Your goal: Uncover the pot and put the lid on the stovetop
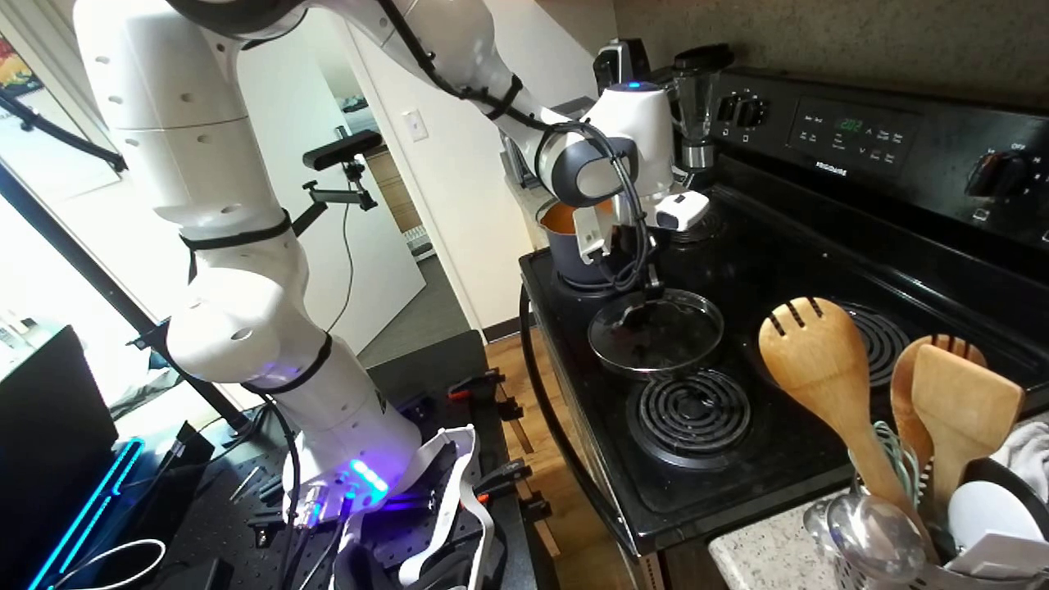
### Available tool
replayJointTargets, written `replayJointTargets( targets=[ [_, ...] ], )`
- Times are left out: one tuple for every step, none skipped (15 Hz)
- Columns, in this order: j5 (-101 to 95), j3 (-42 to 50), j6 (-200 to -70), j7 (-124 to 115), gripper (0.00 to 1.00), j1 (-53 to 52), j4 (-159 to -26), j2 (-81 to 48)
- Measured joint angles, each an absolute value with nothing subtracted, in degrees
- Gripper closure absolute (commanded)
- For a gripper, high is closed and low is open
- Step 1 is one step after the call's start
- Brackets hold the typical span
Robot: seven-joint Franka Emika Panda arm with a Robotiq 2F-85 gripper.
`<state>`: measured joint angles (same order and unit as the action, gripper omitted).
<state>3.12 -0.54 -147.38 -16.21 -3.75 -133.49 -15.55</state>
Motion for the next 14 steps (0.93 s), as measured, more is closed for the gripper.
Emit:
replayJointTargets(
  targets=[
    [3.1, -0.5, -147.4, -16.2, 0.55, -3.8, -133.4, -15.6],
    [3.1, -0.5, -147.4, -16.2, 0.48, -3.8, -133.3, -15.7],
    [3.1, -0.5, -147.4, -16.2, 0.41, -3.8, -133.2, -15.7],
    [3.1, -0.5, -147.4, -16.2, 0.34, -3.8, -133.1, -15.7],
    [3.1, -0.5, -147.4, -16.2, 0.26, -3.8, -133.0, -15.7],
    [3.1, -0.5, -147.4, -16.2, 0.19, -3.8, -132.9, -15.7],
    [3.1, -0.5, -147.3, -16.2, 0.10, -3.8, -132.8, -15.7],
    [3.1, -0.5, -147.2, -16.2, 0.04, -3.8, -132.7, -15.6],
    [3.1, -0.4, -146.9, -16.2, 0.00, -3.8, -132.7, -15.6],
    [3.0, -0.4, -146.5, -16.2, 0.00, -3.8, -132.7, -15.3],
    [2.9, -0.3, -146.0, -16.2, 0.00, -3.8, -132.8, -14.8],
    [2.8, -0.3, -145.4, -16.2, 0.00, -3.8, -133.0, -14.0],
    [2.6, -0.3, -144.7, -16.3, 0.00, -3.8, -133.4, -12.8],
    [2.5, -0.3, -144.0, -16.3, 0.00, -3.8, -133.9, -11.3]
  ],
)
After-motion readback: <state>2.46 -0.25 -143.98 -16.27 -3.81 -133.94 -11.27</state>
